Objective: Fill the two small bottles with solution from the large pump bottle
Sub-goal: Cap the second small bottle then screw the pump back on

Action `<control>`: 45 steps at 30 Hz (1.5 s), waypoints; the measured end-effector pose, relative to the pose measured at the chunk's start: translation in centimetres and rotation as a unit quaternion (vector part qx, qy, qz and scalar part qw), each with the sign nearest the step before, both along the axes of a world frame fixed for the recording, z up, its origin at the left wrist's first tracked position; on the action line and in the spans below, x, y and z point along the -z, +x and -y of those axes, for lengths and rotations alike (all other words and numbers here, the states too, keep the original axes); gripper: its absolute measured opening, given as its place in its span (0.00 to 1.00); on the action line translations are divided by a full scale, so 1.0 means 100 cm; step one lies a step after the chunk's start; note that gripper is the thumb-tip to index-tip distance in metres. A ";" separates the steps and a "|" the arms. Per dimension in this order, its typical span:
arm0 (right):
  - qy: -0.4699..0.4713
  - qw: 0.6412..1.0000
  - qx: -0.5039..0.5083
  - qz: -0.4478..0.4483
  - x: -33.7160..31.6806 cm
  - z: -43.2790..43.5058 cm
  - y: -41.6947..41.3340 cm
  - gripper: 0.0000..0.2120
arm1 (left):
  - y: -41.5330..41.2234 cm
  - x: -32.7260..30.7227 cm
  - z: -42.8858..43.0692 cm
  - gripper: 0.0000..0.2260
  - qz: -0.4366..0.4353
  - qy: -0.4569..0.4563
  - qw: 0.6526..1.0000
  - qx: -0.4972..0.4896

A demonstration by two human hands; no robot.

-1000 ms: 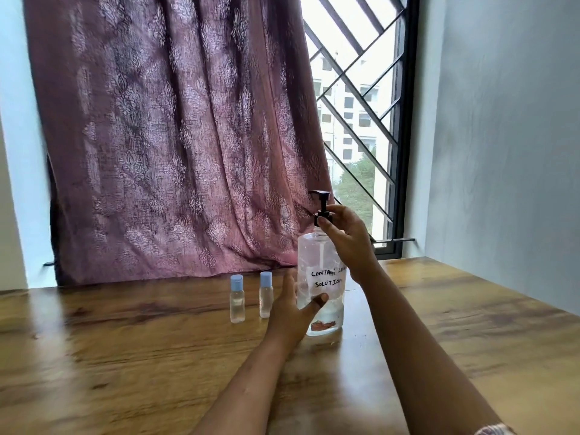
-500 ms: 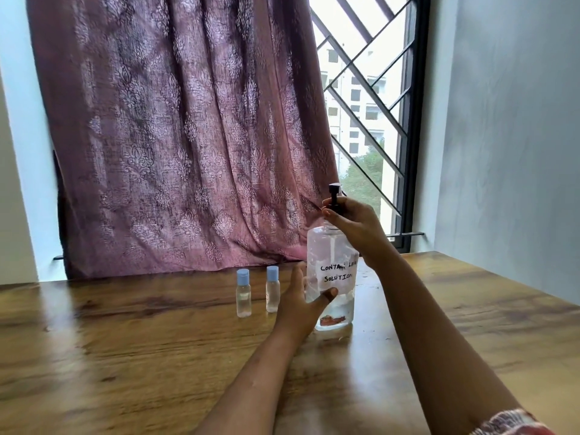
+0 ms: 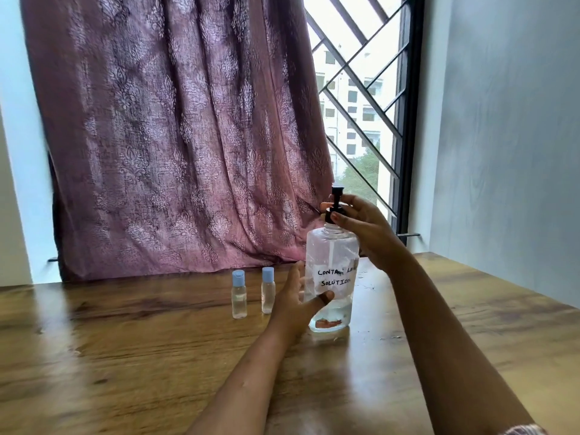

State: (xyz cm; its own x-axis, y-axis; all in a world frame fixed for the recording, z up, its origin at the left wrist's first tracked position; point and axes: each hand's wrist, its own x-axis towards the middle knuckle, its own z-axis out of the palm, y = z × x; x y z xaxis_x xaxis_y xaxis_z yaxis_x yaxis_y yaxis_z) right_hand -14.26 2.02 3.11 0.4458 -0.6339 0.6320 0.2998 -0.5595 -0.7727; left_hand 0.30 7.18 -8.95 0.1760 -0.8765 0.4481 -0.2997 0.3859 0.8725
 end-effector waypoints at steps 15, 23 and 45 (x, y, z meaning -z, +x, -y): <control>-0.016 0.998 0.056 -0.013 0.003 -0.006 0.001 0.14 | -0.005 -0.002 -0.009 0.41 0.003 0.034 0.999 0.035; -0.086 0.965 0.235 -0.079 0.004 -0.012 0.016 0.26 | -0.005 0.001 -0.009 0.36 0.046 0.017 0.999 -0.014; -0.030 0.996 0.041 -0.075 0.005 -0.004 0.006 0.10 | -0.005 0.000 -0.006 0.39 0.035 0.035 0.999 -0.017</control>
State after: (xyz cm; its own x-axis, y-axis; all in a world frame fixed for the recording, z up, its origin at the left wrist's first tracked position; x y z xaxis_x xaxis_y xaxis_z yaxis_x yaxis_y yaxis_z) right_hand -13.71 2.47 2.65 0.4869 -0.6350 0.5998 0.1346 -0.6239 -0.7698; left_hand -0.23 7.82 -8.95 0.1770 -0.9003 0.3977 -0.3724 0.3128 0.8738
